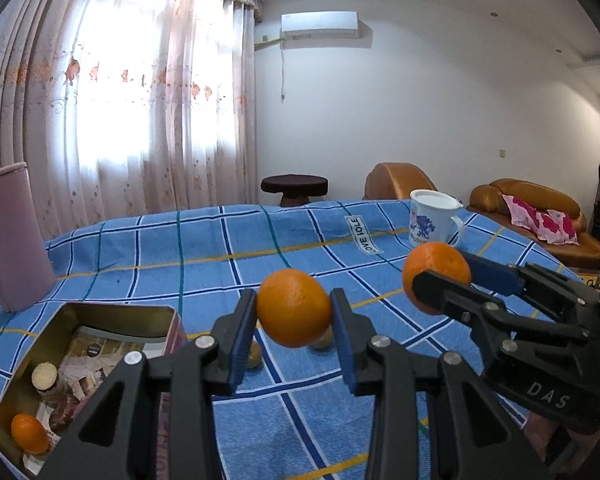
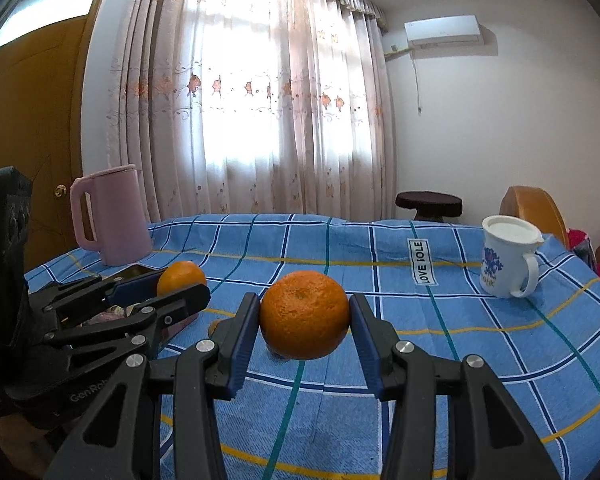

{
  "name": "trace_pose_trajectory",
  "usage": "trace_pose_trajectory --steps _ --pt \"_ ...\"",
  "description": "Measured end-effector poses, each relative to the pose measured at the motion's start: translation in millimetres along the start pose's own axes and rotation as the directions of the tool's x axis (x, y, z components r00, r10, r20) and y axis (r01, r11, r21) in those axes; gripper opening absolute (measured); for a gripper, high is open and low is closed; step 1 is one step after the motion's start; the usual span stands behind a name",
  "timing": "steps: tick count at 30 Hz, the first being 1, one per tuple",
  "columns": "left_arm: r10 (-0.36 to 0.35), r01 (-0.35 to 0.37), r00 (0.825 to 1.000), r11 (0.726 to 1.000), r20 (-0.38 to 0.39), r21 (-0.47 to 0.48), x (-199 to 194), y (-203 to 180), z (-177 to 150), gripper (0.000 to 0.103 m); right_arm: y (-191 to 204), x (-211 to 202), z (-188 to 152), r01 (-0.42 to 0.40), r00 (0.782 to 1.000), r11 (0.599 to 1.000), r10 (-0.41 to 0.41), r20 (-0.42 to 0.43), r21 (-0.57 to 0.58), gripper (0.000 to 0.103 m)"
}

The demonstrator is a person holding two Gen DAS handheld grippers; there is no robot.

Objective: Organize fruits
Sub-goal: 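Carry both oranges over the pink tin box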

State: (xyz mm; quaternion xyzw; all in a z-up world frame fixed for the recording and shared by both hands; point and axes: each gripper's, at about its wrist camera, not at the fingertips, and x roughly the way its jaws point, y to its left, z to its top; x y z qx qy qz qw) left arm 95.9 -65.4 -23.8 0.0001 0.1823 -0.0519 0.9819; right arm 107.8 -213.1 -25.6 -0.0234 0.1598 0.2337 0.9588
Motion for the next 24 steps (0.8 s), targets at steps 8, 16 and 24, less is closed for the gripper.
trace_pose_trajectory --steps 8,16,24 --pt "0.011 -0.011 0.999 1.000 0.033 0.002 -7.0 0.7 0.0 0.038 3.4 -5.8 -0.2 0.005 1.000 1.000 -0.005 0.029 -0.015 0.048" --pt "0.005 -0.005 1.000 1.000 0.031 -0.003 -8.4 0.4 -0.5 0.038 5.7 -9.9 -0.3 0.004 0.999 1.000 -0.003 0.042 -0.026 0.048" --pt "0.017 -0.017 1.000 0.998 -0.001 -0.055 -22.2 25.9 -6.4 0.038 26.9 -4.3 1.0 -0.067 0.998 0.998 0.067 0.015 -0.018 0.048"
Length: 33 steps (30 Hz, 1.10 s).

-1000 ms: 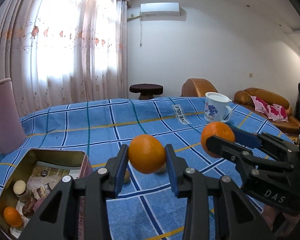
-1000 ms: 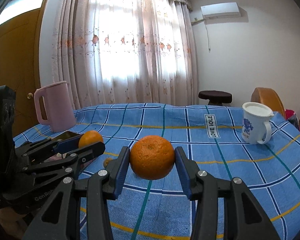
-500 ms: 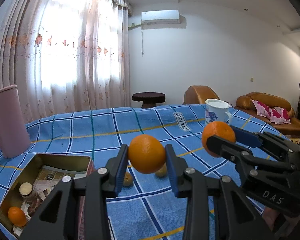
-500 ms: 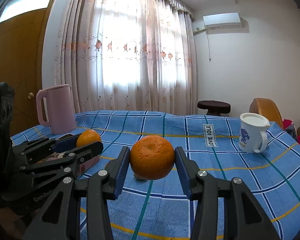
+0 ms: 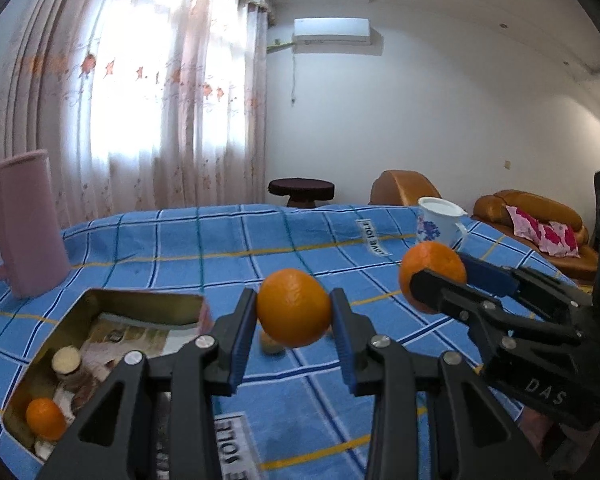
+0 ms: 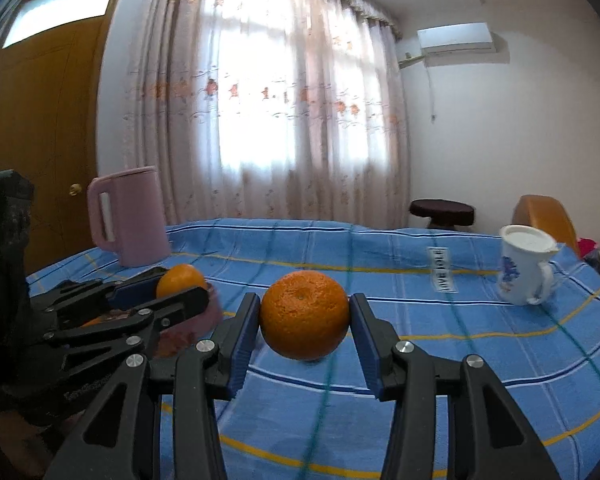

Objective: Organize fruits
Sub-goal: 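Carry both oranges over the pink tin box, then open both grippers to drop the oranges into the box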

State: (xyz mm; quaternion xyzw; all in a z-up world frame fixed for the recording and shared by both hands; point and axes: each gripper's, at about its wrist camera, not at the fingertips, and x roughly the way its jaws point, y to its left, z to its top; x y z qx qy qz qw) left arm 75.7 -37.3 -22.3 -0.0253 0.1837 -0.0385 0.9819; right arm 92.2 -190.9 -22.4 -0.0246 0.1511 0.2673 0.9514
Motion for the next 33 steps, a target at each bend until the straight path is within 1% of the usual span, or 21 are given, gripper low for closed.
trace_pose_trajectory --steps 6,10,16,18,23,29,32,33 --pt "0.029 -0.030 0.999 0.998 -0.022 -0.058 -11.6 35.1 0.0 0.038 30.0 16.6 7.1 -0.095 0.995 0.995 0.095 -0.038 0.012 0.048" --pt "0.060 -0.062 0.998 0.995 -0.030 -0.084 -23.6 61.5 -1.7 0.038 57.4 25.5 13.1 -0.156 0.986 0.988 0.154 -0.058 -0.018 0.048" --pt "0.131 -0.138 0.990 0.982 -0.060 -0.127 -34.7 107.3 -5.4 0.038 100.4 43.7 12.6 -0.250 0.963 0.967 0.244 -0.115 -0.039 0.048" --pt "0.158 -0.167 0.985 0.976 -0.073 -0.142 -36.8 122.0 -7.7 0.038 114.9 48.7 10.0 -0.271 0.956 0.961 0.262 -0.134 -0.056 0.048" --pt "0.193 -0.211 0.974 0.963 -0.115 -0.169 -35.9 144.9 -17.1 0.038 147.1 60.1 0.9 -0.321 0.936 0.942 0.298 -0.188 -0.102 0.048" --pt "0.222 -0.243 0.967 0.952 -0.128 -0.186 -41.1 159.5 -23.6 0.039 173.9 70.1 -4.1 -0.348 0.923 0.924 0.308 -0.231 -0.158 0.048" --pt "0.238 -0.260 0.963 0.947 -0.130 -0.191 -43.7 164.5 -25.8 0.039 182.8 80.7 -7.2 -0.367 0.907 0.915 0.313 -0.283 -0.165 0.048" --pt "0.242 -0.263 0.962 0.946 -0.129 -0.191 -44.7 165.9 -25.5 0.040 183.8 82.6 -7.0 -0.367 0.905 0.916 0.311 -0.291 -0.163 0.049"
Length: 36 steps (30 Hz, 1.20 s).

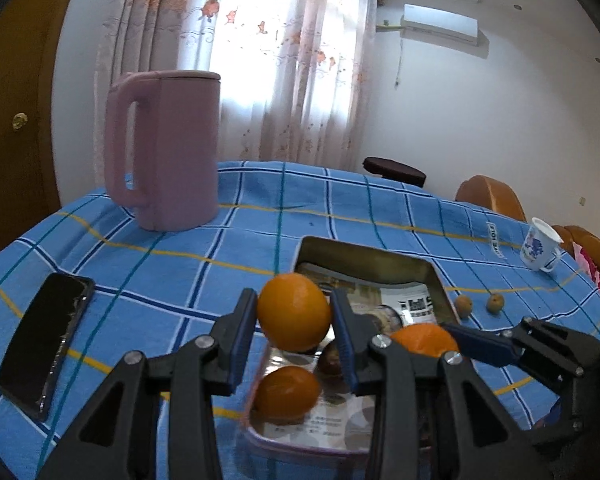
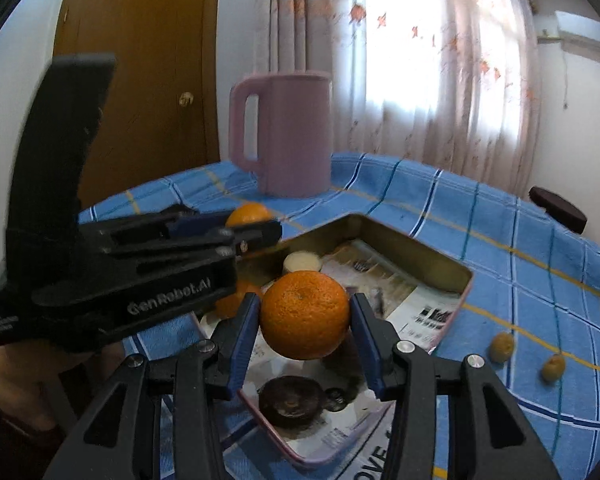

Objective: Organize fruits
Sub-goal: 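Open both grippers to drop the oranges into the box, then grasp a small brown fruit with the right gripper while the left grasps another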

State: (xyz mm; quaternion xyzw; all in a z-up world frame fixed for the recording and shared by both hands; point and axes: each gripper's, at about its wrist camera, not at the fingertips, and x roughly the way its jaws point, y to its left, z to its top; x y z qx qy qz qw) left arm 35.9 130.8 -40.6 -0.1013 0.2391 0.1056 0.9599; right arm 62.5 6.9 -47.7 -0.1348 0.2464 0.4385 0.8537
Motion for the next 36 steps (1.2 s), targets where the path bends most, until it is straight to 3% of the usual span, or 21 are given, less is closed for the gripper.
trace_pose_trajectory --steps 1,3,5,6,9,13,17,20,23,25,27,29,31,33,36 --pt "0.002 -0.002 1.000 1.000 0.003 -0.003 -0.4 1.4 0.2 0.042 -1.2 -0.1 -0.1 0.000 1.000 1.000 0.000 -0.003 0.006 0.049" --pt "0.010 -0.010 1.000 1.000 0.009 -0.010 -2.3 1.8 0.8 0.064 -4.2 -1.8 -0.6 -0.020 1.000 1.000 0.020 -0.004 0.017 0.049" --pt "0.021 -0.021 0.999 1.000 0.032 -0.014 -7.4 0.9 1.4 0.075 -8.7 -9.8 -0.3 0.004 1.000 1.000 -0.004 0.020 0.018 0.056" --pt "0.011 -0.011 0.999 1.000 0.040 -0.011 -10.1 -0.9 1.9 0.076 -11.4 -12.5 0.8 0.013 1.000 1.000 -0.014 0.028 0.020 0.061" --pt "-0.012 0.012 0.999 1.000 0.049 0.009 -14.6 -9.3 3.8 0.078 -29.5 -29.1 2.3 0.046 0.997 0.998 -0.048 0.064 0.040 0.064" --pt "-0.030 0.029 0.998 0.999 0.050 0.019 -16.3 -17.3 3.9 0.083 -74.0 -40.2 2.0 0.163 0.985 0.981 -0.168 0.039 0.105 0.064" --pt "-0.044 0.042 0.998 0.999 0.052 0.034 -16.8 -27.9 4.7 0.085 -116.7 -26.0 -3.5 0.288 0.957 0.946 -0.281 -0.067 0.146 0.064" --pt "-0.035 0.031 0.997 0.998 0.062 0.059 -14.7 -38.8 5.6 0.094 -136.9 -2.9 -7.8 0.303 0.947 0.938 -0.276 -0.163 0.168 0.064" --pt "-0.033 0.028 0.998 0.996 0.058 0.080 -10.8 -45.2 9.9 0.094 -142.8 16.2 -12.3 0.305 0.937 0.940 -0.266 -0.229 0.156 0.064" --pt "-0.027 0.022 0.998 0.996 0.060 0.087 -8.9 -46.9 13.4 0.094 -142.9 26.8 -12.2 0.305 0.930 0.942 -0.263 -0.258 0.139 0.060" --pt "-0.027 0.022 0.998 0.996 0.057 0.089 -6.9 -48.6 17.1 0.095 -147.2 37.0 -10.7 0.295 0.928 0.945 -0.247 -0.280 0.144 0.043" --pt "-0.022 0.018 0.999 0.995 0.048 0.096 -3.3 -51.8 20.9 0.098 -153.1 48.9 -13.4 0.288 0.916 0.943 -0.221 -0.336 0.167 0.043" --pt "-0.015 0.010 0.999 0.994 0.041 0.104 -0.2 -56.3 25.0 0.098 -160.6 49.7 -13.5 0.264 0.926 0.942 -0.188 -0.328 0.207 0.027" --pt "-0.023 0.019 0.999 0.994 0.035 0.105 1.7 -60.9 28.8 0.098 -160.7 47.5 -13.8 0.268 0.925 0.942 -0.193 -0.328 0.200 0.027" --pt "-0.038 0.034 0.999 0.994 0.036 0.107 1.8 -69.5 34.3 0.098 -157.8 29.5 -17.8 0.258 0.939 0.943 -0.193 -0.284 0.213 0.027"
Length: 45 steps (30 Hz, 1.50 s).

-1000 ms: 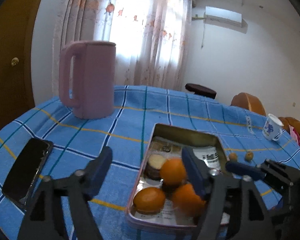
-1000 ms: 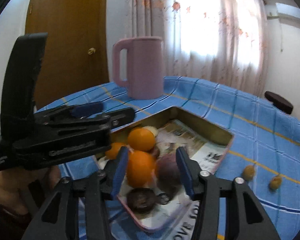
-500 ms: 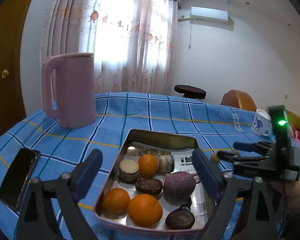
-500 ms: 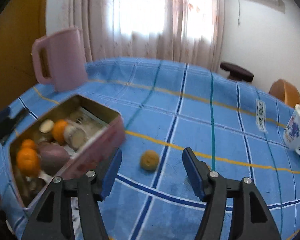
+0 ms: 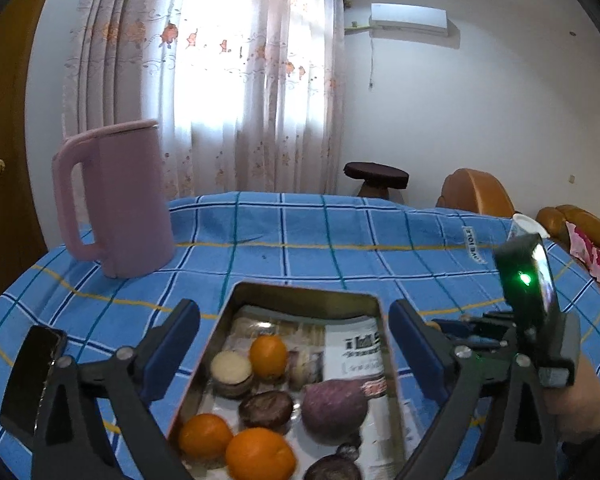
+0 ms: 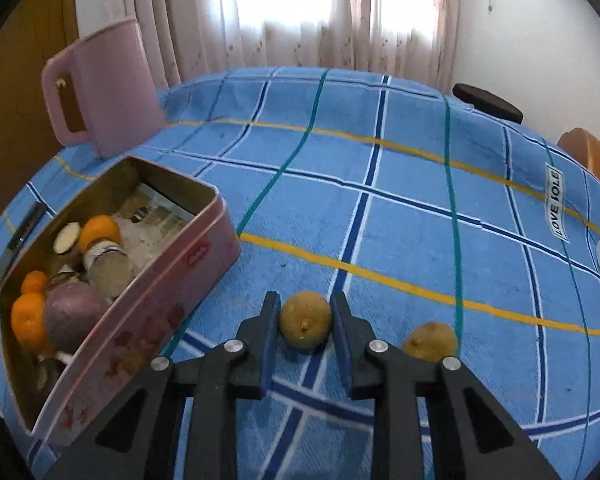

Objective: Organize fruits
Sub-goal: 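Grasp a small brown fruit with the right gripper while the left grasps another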

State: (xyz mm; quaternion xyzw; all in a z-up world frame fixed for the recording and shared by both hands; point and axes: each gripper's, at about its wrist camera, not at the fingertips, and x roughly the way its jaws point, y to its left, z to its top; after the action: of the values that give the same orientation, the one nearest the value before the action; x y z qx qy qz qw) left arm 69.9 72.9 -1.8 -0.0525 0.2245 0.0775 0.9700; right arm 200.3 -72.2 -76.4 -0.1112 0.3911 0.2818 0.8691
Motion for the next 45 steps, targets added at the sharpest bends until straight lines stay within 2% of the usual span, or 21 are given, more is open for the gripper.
trace_pose_trajectory --steps 5,8,11,14,16,19,22,24,27,29,31,35,40,44,45 --pt "-0.052 0.053 0.999 0.997 -0.012 0.048 5.7 -39.0 8.6 0.098 -28.3 -36.7 -12.1 0.055 0.993 0.998 -0.059 0.100 0.042 0.027" --pt "-0.080 0.082 0.996 0.993 -0.027 0.081 12.2 -64.4 11.4 0.098 -55.3 -49.7 -16.8 0.138 0.981 0.987 -0.149 0.129 0.084 0.027" --pt "-0.114 0.122 0.991 0.987 -0.076 0.107 28.3 -90.9 9.9 0.098 -86.8 -59.4 -24.2 0.183 0.970 0.972 -0.203 0.131 0.149 0.027" --pt "-0.152 0.170 0.975 0.979 -0.160 0.109 50.7 -116.4 2.8 0.097 -111.1 -65.8 -33.4 0.218 0.962 0.956 -0.245 0.123 0.196 0.027" --pt "-0.183 0.210 0.958 0.972 -0.219 0.107 66.5 -132.4 -3.1 0.097 -122.1 -66.2 -37.1 0.237 0.957 0.948 -0.266 0.115 0.214 0.027" --pt "-0.191 0.233 0.940 0.965 -0.283 0.123 85.7 -152.5 -12.7 0.092 -133.8 -68.9 -43.5 0.234 0.959 0.946 -0.262 0.107 0.227 0.027" --pt "-0.202 0.251 0.920 0.962 -0.336 0.111 105.4 -163.5 -18.3 0.080 -140.0 -74.2 -48.3 0.220 0.961 0.946 -0.253 0.114 0.240 0.027" --pt "-0.203 0.258 0.905 0.961 -0.374 0.102 117.4 -169.0 -21.6 0.066 -140.2 -74.5 -49.2 0.210 0.964 0.948 -0.242 0.111 0.239 0.027" --pt "-0.226 0.281 0.879 0.957 -0.420 0.074 131.9 -172.3 -25.6 0.053 -140.5 -74.1 -49.8 0.201 0.967 0.951 -0.232 0.109 0.236 0.027" --pt "-0.234 0.294 0.871 0.953 -0.432 0.077 133.7 -176.4 -28.6 0.051 -138.2 -71.3 -47.5 0.201 0.967 0.952 -0.230 0.107 0.229 0.027" --pt "-0.236 0.303 0.863 0.949 -0.447 0.084 137.0 -181.8 -30.8 0.044 -137.0 -70.6 -46.8 0.199 0.968 0.955 -0.227 0.108 0.222 0.027" --pt "-0.251 0.314 0.858 0.947 -0.447 0.071 138.0 -182.2 -29.6 0.030 -134.8 -71.5 -46.6 0.198 0.967 0.957 -0.226 0.118 0.211 0.027" --pt "-0.278 0.336 0.852 0.940 -0.444 0.056 135.9 -180.5 -28.9 0.029 -136.3 -76.4 -47.9 0.170 0.968 0.961 -0.205 0.145 0.219 0.027" --pt "-0.284 0.333 0.865 0.942 -0.414 0.050 129.7 -177.1 -27.4 0.029 -136.0 -83.1 -49.7 0.149 0.965 0.963 -0.190 0.178 0.223 0.027" --pt "-0.281 0.329 0.873 0.942 -0.399 0.056 126.6 -177.0 -26.4 0.029 -135.4 -84.8 -50.3 0.147 0.964 0.964 -0.190 0.187 0.223 0.027"
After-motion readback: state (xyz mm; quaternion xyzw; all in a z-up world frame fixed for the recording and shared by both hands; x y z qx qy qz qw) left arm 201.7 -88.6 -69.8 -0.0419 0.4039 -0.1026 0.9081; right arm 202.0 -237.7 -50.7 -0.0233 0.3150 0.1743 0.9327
